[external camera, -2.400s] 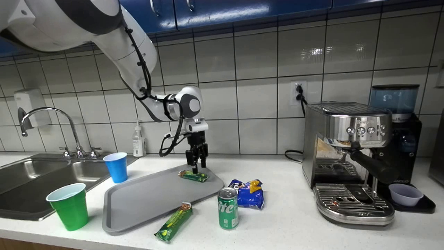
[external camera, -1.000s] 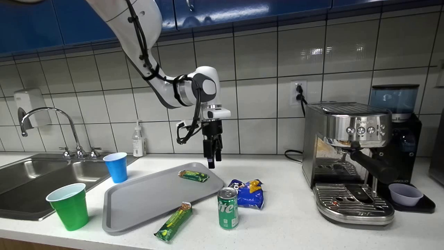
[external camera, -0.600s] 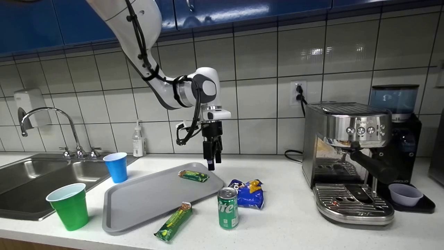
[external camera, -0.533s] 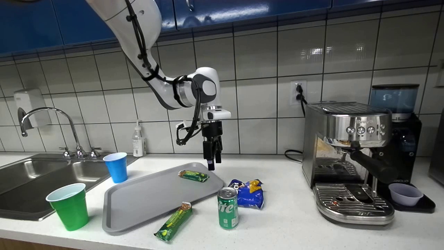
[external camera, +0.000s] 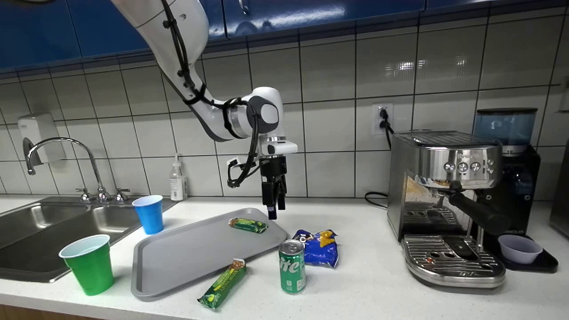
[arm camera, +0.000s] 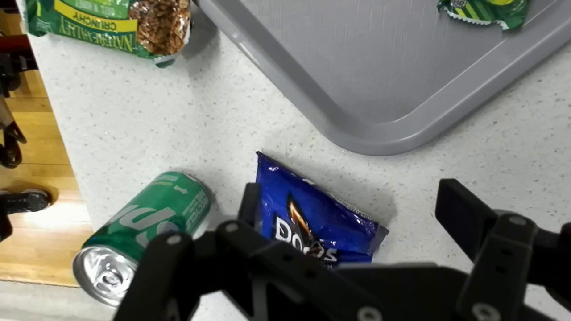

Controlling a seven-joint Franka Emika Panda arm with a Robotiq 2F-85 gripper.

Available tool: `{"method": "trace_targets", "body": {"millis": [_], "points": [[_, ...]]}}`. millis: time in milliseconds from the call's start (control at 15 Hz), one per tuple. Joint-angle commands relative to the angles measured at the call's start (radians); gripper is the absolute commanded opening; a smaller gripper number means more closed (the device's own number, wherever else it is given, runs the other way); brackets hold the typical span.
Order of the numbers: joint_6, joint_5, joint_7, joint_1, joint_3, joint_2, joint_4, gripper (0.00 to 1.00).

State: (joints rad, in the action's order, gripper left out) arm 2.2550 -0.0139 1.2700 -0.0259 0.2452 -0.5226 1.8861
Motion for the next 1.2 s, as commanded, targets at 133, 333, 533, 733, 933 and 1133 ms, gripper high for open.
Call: {"method": "trace_targets", "body": {"millis": [133, 333, 533, 733, 933, 1133], "points": [[0.061, -0.018, -0.085, -0.064, -0.003, 0.087, 0.087, 1.0], [0.084, -0.031, -0.124, -0.094, -0.001, 0.118, 0.12, 1.0], [0.109, -0.037, -0.152, -0.113, 0.005, 0.15, 0.159, 1.0], [0.142, -0.04, -0.176, -0.121, 0.012, 0.18, 0.204, 1.0], [0.168, -0.038, -0.211, -0.126, 0.014, 0.218, 0.257, 1.0], [0.187, -0.034, -0.256, -0.129, 0.016, 0.255, 0.313, 1.0]]}}
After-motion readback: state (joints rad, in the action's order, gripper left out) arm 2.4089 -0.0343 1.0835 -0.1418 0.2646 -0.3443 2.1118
